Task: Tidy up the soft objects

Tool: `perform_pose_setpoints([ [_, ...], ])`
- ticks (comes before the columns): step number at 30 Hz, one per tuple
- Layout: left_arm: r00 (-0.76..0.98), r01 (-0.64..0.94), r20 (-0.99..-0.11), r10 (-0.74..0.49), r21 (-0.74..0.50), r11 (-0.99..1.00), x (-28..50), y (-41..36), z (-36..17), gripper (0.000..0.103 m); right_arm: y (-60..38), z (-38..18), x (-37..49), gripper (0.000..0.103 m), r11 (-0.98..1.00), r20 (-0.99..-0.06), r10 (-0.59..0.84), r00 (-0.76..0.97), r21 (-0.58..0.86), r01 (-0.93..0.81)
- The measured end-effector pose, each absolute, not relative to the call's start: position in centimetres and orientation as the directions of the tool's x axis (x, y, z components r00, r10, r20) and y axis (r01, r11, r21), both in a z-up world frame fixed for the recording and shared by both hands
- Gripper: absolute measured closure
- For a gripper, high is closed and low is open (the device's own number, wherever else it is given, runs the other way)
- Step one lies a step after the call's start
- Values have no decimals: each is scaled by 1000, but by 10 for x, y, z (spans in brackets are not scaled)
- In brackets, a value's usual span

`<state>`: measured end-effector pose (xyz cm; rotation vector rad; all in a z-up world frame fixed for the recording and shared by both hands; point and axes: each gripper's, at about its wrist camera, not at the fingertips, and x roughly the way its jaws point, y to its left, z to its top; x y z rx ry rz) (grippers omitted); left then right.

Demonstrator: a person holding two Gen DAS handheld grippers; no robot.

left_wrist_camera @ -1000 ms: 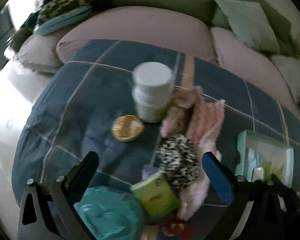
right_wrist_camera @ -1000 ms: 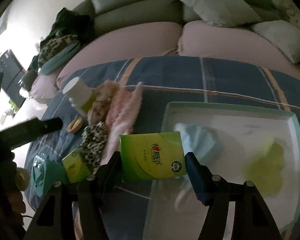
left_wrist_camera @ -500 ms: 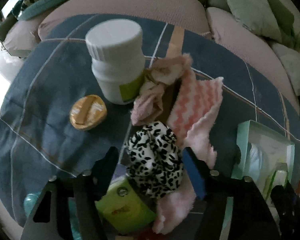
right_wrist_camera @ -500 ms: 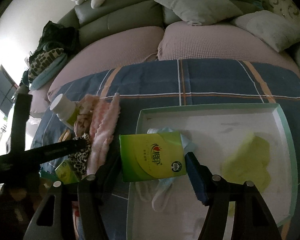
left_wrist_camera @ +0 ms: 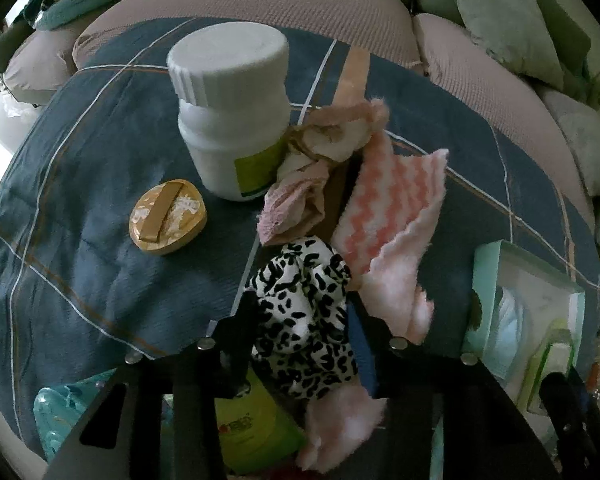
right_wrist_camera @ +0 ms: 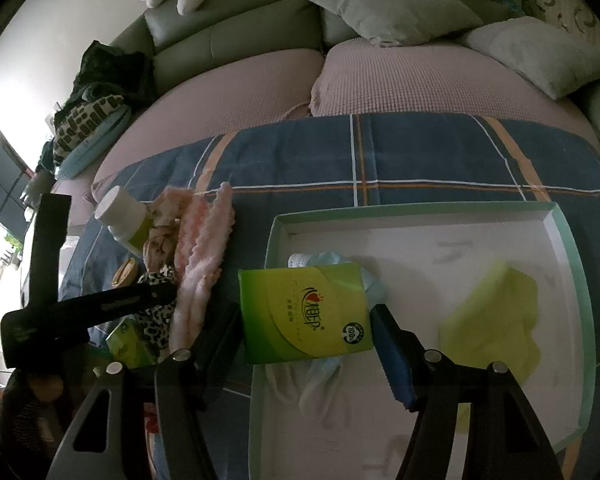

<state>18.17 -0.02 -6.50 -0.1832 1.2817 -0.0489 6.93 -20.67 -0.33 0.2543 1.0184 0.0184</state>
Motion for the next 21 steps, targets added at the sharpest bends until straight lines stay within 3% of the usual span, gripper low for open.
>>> perform_pose_setpoints([
  [21,332,-104,-931,-151,-195,975,162,31,-41,67,-208,-5,70,36,968,-843,132,521,222,114],
])
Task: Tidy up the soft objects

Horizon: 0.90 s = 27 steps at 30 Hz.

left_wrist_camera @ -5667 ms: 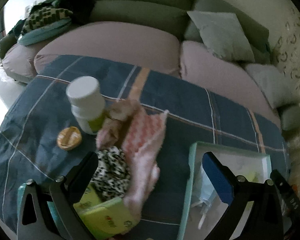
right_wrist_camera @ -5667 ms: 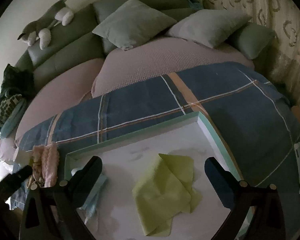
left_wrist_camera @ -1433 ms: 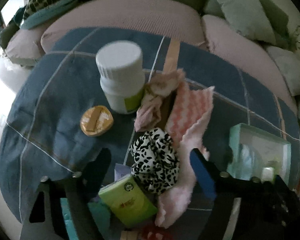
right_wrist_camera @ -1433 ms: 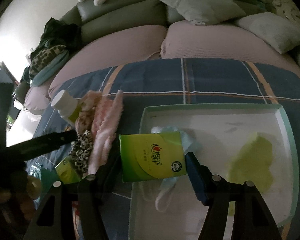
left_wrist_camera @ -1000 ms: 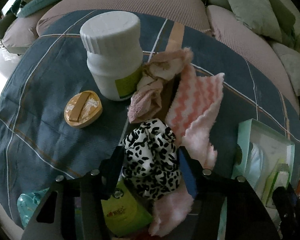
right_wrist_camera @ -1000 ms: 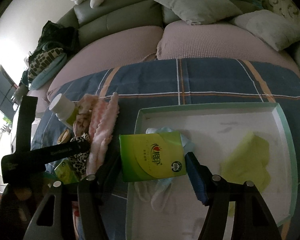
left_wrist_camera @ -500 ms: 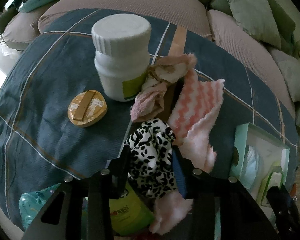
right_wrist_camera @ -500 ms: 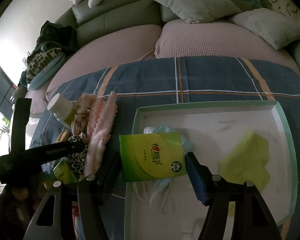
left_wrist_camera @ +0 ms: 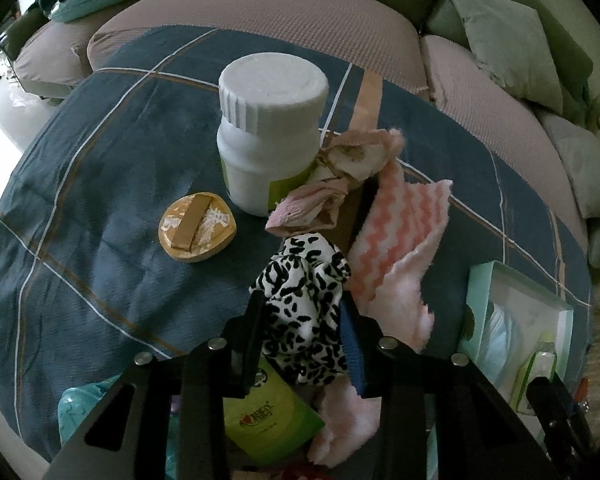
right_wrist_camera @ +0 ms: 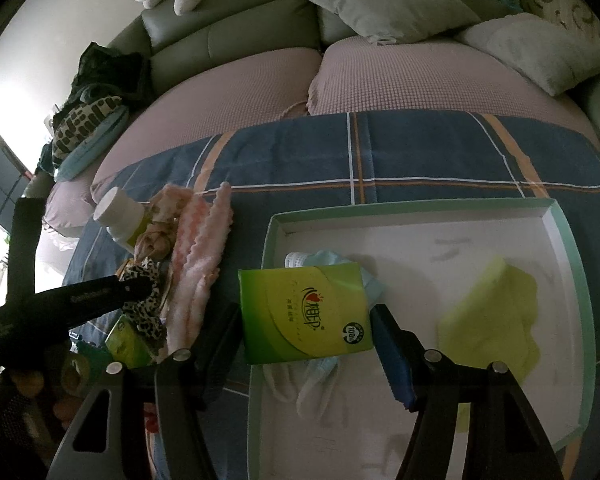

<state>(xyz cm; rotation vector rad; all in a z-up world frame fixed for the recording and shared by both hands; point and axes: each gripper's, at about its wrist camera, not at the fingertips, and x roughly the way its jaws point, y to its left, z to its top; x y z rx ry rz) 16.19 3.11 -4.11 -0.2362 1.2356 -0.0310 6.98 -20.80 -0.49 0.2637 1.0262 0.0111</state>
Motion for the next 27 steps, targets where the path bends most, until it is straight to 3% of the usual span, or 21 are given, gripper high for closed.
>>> perform_pose_setpoints([
  [27,583,-3,-790,-191,-237,972,120,19,70,67,-222,11,66,36,963,-816,118,566,234,137],
])
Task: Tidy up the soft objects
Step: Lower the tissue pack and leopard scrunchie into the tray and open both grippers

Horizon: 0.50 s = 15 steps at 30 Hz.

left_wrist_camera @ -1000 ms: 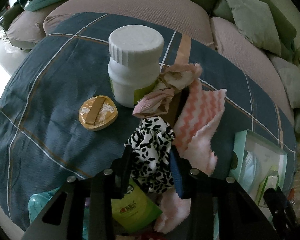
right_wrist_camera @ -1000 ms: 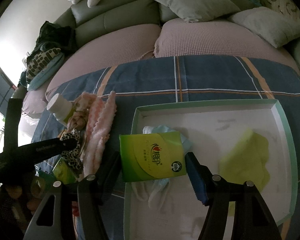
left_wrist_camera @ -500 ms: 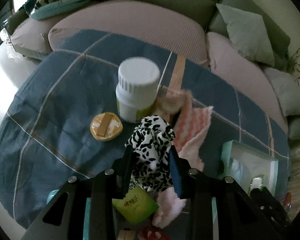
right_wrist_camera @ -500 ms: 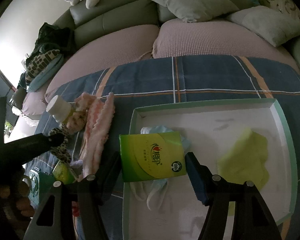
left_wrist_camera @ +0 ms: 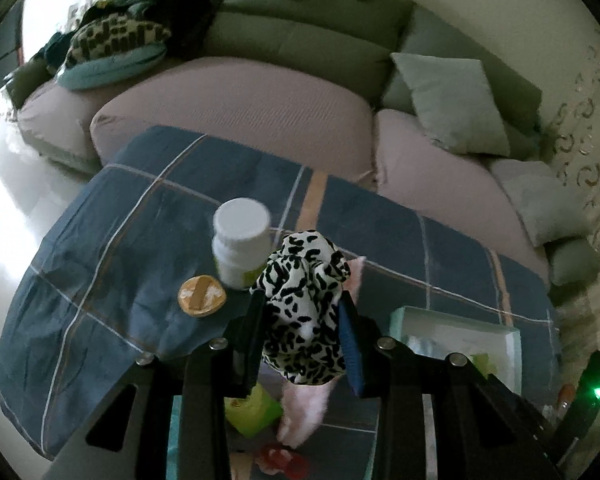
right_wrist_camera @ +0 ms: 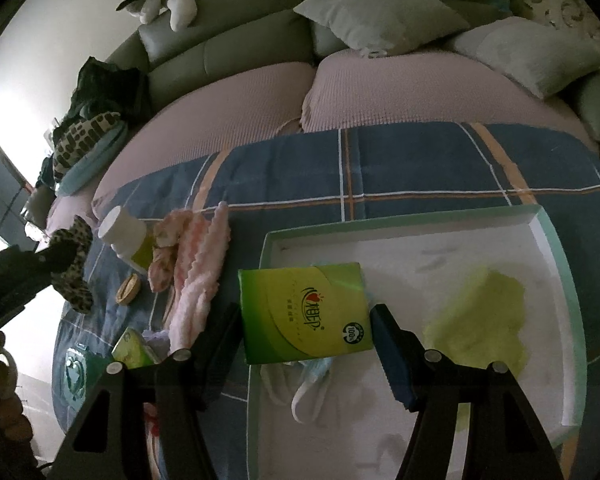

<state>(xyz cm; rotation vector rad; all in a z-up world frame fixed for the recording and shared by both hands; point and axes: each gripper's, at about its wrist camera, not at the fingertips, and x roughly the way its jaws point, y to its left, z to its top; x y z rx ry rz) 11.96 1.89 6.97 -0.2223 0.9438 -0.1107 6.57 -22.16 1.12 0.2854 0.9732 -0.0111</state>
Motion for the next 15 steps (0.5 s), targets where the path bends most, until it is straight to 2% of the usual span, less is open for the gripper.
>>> perform_pose_setpoints([
  [15,503,243,-813,-294,-193,951,111,-85,57,67,-319,15,39,35,899,-822,-45,568,215,383],
])
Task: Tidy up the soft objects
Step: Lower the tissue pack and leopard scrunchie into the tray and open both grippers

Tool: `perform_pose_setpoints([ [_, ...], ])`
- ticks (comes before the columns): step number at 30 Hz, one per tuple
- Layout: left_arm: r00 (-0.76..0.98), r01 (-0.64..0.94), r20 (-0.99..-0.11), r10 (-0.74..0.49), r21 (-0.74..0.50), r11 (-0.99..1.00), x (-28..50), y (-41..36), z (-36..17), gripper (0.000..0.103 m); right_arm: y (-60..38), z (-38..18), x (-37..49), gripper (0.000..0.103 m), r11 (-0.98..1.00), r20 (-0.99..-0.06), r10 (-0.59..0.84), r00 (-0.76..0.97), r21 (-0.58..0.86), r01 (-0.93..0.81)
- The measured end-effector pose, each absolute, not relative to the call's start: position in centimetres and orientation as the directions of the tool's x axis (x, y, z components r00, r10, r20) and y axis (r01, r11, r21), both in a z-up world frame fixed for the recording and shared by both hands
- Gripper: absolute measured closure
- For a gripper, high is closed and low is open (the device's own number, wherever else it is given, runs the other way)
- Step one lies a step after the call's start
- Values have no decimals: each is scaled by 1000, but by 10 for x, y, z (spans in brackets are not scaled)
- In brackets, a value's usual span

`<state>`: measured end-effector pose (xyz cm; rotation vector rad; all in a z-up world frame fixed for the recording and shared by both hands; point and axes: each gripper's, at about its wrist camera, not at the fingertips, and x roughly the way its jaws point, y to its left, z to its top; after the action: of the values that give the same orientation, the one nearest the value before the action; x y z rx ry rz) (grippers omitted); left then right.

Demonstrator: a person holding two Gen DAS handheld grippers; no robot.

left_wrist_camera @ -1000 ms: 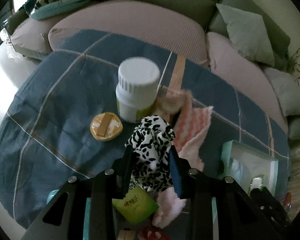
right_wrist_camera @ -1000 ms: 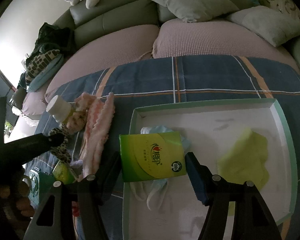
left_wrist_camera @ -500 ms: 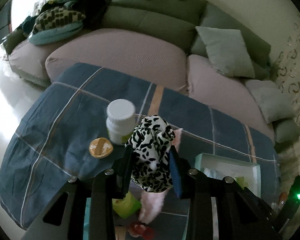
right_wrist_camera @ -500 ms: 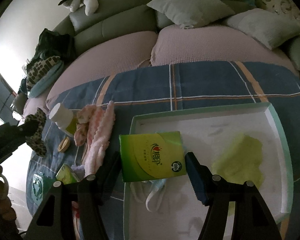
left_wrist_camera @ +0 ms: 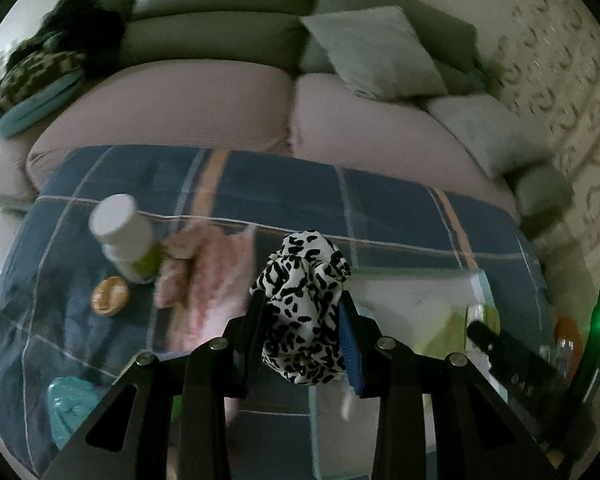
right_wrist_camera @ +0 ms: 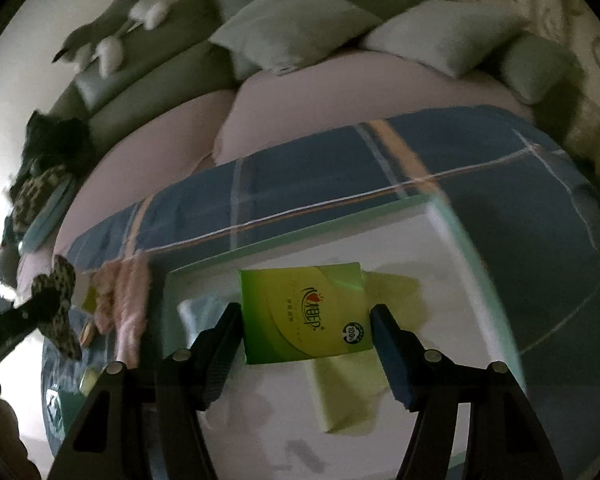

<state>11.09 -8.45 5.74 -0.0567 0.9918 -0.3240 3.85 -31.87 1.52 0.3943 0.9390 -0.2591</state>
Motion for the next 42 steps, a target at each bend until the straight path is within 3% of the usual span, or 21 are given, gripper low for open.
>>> perform_pose_setpoints([
  [15,372,445,-849,-377,-193,874,95,-177,27,67,-363,8,25,35,847,-840,-128,527,183,498],
  [28,302,466,-882,-361,-194,863,104,-206,-13,66,-365,-16,37,35,844,-870,-122,479,163,511],
  [35,317,456,-877,-361,-193,869,107,-201,-8,57,-362,-10,36,35,849,-864,-136,484,150,506],
  [38,324,455,-873,-364,-194,869,107,-199,-5,38,-361,-8,37,35,851,-861,-139,489,149,504],
  [42,336,449,-870,-361,-189,873,107,-195,-1,36,-358,-4,38,35,855,-857,-143,495,145,498],
])
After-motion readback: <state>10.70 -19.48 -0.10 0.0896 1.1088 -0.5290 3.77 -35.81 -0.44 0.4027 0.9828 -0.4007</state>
